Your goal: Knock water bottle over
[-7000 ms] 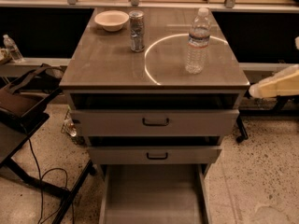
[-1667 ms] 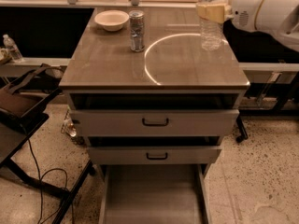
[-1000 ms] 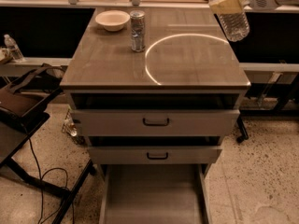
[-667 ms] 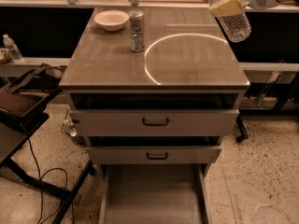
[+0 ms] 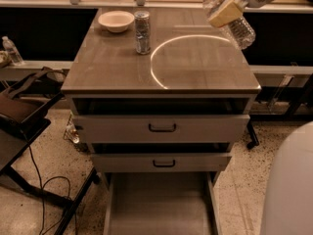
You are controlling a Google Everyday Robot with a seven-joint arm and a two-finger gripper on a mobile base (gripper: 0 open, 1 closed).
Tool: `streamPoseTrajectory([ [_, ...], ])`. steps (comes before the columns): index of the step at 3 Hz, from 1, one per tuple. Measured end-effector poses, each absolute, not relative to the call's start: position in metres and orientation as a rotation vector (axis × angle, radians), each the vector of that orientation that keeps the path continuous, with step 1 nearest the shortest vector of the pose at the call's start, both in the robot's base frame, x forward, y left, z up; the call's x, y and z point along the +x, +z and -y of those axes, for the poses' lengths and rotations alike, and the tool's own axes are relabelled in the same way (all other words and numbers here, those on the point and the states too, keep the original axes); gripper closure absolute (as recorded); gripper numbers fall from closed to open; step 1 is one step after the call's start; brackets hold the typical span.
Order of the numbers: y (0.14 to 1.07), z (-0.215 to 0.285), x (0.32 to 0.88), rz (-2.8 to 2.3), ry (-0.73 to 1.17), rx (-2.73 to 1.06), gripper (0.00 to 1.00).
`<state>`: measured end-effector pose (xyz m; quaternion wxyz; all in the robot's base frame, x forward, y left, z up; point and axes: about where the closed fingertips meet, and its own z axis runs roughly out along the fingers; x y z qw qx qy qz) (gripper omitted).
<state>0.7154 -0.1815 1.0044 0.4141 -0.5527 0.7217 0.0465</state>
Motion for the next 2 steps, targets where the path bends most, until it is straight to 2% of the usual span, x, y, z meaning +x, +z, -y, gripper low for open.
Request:
streamPoseTrajectory([
  [2, 0.969, 0.168, 0.692, -1.993, 0.255, -1.576, 1.00],
])
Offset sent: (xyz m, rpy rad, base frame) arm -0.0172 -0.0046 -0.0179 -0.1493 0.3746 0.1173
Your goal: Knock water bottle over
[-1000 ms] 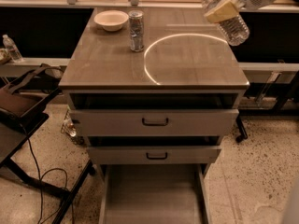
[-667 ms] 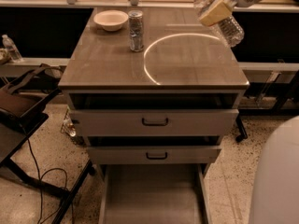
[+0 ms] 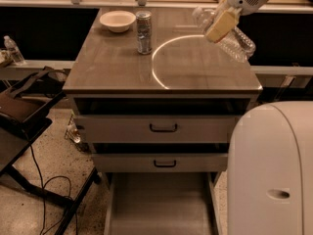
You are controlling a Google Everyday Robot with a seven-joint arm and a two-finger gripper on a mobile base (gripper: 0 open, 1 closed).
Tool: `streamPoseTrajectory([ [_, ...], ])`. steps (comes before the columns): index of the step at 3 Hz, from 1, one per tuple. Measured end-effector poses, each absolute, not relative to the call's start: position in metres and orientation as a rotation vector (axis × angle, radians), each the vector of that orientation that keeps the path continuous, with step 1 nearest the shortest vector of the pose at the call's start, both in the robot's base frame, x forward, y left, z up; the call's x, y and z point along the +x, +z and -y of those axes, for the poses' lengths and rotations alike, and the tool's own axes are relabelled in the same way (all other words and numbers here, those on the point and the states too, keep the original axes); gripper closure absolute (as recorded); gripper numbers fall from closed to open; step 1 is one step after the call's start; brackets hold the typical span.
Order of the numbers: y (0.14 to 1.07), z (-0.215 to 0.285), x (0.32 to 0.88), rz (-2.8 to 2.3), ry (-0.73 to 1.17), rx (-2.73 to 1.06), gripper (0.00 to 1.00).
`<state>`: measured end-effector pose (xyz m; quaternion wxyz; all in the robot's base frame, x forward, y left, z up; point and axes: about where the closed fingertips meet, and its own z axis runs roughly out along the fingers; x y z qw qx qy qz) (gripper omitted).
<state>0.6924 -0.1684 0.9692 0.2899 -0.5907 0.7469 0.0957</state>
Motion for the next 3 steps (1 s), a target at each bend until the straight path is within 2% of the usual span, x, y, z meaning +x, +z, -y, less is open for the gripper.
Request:
streamPoseTrajectory([
  [1, 0.957, 0.168, 0.693, -2.024, 0.283, -1.587, 1.00],
  [3, 0.916, 0.179, 0.743, -2.016, 0.225, -1.460, 1.00],
])
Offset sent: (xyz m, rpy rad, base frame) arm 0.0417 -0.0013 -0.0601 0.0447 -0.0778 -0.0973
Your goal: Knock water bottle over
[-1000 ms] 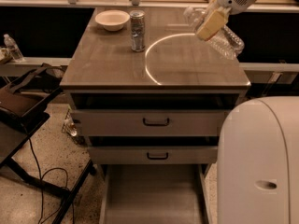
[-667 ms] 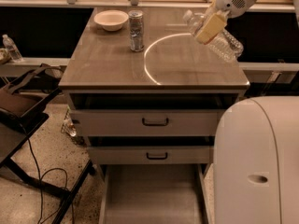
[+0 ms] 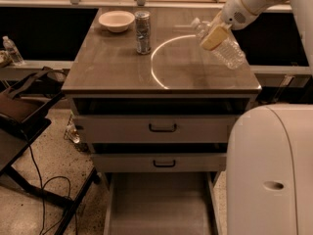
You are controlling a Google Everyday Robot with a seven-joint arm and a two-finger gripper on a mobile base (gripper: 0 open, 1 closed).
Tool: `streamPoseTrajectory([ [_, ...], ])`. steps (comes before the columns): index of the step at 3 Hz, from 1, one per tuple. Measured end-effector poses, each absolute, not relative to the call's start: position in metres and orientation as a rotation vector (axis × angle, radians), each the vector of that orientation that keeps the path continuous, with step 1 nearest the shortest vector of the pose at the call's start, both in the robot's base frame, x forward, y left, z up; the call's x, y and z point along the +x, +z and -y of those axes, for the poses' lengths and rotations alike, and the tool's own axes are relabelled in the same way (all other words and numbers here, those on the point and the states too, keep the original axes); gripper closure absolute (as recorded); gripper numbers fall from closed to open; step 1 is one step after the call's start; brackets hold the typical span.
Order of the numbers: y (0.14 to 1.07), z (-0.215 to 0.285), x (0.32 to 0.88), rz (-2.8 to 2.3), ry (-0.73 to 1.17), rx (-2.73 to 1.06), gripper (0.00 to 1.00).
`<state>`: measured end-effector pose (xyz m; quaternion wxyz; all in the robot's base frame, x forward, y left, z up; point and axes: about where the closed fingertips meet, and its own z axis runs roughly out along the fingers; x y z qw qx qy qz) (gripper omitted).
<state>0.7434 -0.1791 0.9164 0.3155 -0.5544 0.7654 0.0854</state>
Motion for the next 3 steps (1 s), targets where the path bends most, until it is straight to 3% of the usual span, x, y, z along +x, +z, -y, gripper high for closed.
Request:
streamPoseTrajectory([
  [3, 0.848, 0.169, 0.759, -2.062, 0.156, -1.482, 1.00],
])
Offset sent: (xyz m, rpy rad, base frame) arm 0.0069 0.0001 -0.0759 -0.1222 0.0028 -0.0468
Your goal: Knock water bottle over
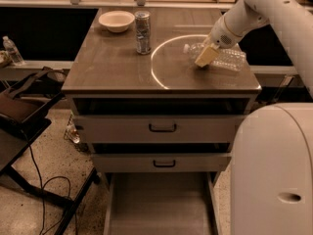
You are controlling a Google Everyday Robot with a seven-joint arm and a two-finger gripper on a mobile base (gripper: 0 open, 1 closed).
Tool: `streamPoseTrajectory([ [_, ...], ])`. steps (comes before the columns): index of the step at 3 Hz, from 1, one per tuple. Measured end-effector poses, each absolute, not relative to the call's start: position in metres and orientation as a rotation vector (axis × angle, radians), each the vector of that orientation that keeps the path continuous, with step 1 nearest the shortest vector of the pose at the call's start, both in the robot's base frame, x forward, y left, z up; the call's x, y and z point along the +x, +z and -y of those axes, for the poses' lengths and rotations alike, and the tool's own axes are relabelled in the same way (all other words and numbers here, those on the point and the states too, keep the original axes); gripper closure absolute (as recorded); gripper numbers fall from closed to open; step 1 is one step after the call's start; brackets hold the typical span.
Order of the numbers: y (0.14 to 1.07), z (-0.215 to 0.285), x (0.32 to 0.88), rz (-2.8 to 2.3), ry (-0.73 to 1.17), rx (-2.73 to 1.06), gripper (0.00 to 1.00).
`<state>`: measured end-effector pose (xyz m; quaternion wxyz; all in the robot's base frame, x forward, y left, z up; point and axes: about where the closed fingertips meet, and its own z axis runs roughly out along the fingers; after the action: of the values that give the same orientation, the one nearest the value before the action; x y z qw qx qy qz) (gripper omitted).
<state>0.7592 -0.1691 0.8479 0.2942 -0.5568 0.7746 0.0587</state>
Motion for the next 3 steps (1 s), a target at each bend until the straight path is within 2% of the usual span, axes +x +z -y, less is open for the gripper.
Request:
streamPoseTrajectory([
  [2, 0.8399, 0.1643, 0.7591, -2.068, 0.171, -1.490, 0.53],
  [3, 0.8390, 0.1634, 0.7593, -2.069, 0.173, -1.492, 0.22],
])
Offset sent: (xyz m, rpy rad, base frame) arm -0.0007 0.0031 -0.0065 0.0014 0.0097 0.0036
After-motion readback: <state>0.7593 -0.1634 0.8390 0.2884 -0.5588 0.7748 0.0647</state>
